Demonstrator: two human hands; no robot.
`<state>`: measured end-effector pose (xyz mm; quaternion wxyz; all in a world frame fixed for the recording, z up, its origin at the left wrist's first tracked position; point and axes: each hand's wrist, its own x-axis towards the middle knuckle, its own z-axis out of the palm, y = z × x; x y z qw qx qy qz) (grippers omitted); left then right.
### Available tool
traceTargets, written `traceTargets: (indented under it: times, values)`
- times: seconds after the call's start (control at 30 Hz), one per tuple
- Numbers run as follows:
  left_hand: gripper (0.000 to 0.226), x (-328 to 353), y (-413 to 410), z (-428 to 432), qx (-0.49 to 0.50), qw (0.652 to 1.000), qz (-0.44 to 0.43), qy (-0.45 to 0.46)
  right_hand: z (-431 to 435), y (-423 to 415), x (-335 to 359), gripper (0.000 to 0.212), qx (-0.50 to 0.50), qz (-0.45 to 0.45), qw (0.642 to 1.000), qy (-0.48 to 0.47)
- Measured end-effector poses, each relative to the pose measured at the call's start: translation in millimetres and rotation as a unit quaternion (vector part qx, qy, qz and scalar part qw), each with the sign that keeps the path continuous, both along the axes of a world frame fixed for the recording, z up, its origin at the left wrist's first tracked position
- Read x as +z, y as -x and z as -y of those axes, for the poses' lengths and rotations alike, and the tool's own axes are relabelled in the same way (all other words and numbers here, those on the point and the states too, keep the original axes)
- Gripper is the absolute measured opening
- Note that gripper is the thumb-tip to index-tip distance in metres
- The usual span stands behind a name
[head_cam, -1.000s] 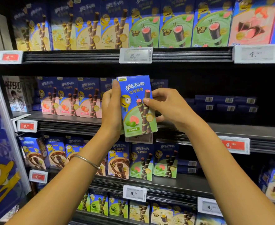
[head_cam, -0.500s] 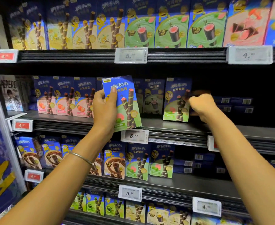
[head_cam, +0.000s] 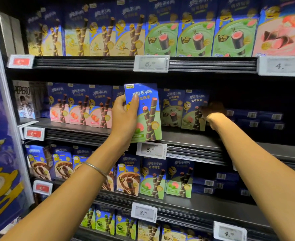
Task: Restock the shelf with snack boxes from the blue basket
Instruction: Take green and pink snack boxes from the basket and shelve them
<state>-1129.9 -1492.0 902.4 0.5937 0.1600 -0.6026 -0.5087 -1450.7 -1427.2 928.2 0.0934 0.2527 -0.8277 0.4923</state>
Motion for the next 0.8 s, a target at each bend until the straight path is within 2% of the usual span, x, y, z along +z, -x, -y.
traceTargets:
  times: [0.33,0.63,0.8]
  values:
    - [0.021,0,-4,4,-0.015,1.0,0.014,0.001,6,10,-7,0.045,0.019,-0.014,0.999,0.024]
    - [0.026,0,-4,2,-0.02,1.0,0.016,-0.001,4,6,-9,0.052,0.027,0.025,0.999,0.039]
    - [0.022,0,-2,1,-0.022,1.0,0.014,-0.009,-13,-23,3,0.052,0.017,0.056,0.994,0.093]
